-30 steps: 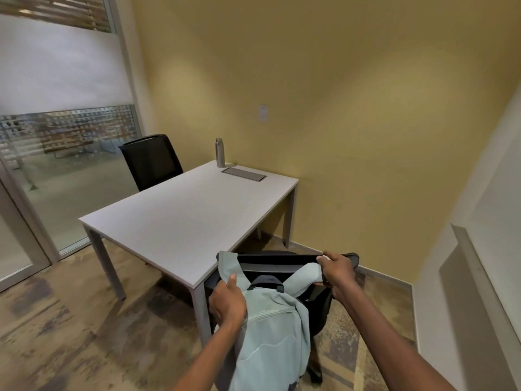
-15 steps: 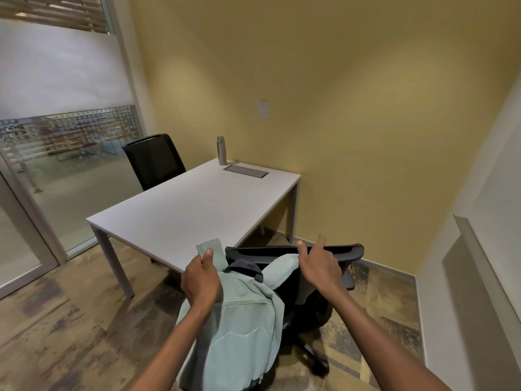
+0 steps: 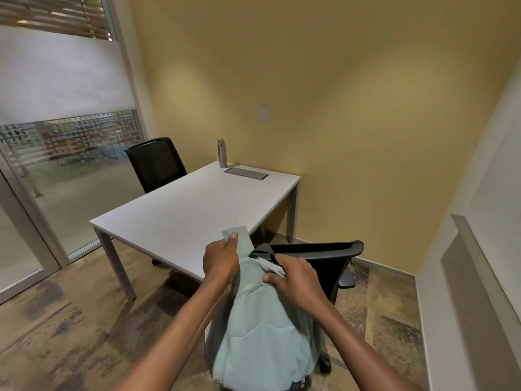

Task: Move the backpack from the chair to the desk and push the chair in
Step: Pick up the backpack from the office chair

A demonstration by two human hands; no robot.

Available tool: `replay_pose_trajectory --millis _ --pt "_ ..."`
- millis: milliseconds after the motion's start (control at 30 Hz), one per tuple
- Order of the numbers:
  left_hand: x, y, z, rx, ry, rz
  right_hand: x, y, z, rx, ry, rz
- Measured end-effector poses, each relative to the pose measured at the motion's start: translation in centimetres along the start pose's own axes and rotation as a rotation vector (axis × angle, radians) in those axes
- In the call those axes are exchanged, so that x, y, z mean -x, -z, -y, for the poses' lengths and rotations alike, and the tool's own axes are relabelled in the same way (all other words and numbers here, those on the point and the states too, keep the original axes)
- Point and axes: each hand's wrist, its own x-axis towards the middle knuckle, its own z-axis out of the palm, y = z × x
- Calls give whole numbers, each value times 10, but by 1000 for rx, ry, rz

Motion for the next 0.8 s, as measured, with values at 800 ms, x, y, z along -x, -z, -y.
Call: replay_pose_trajectory --millis 800 --pt "94 -138 -66 -203 -882 755 72 190 -86 -11 -283 -221"
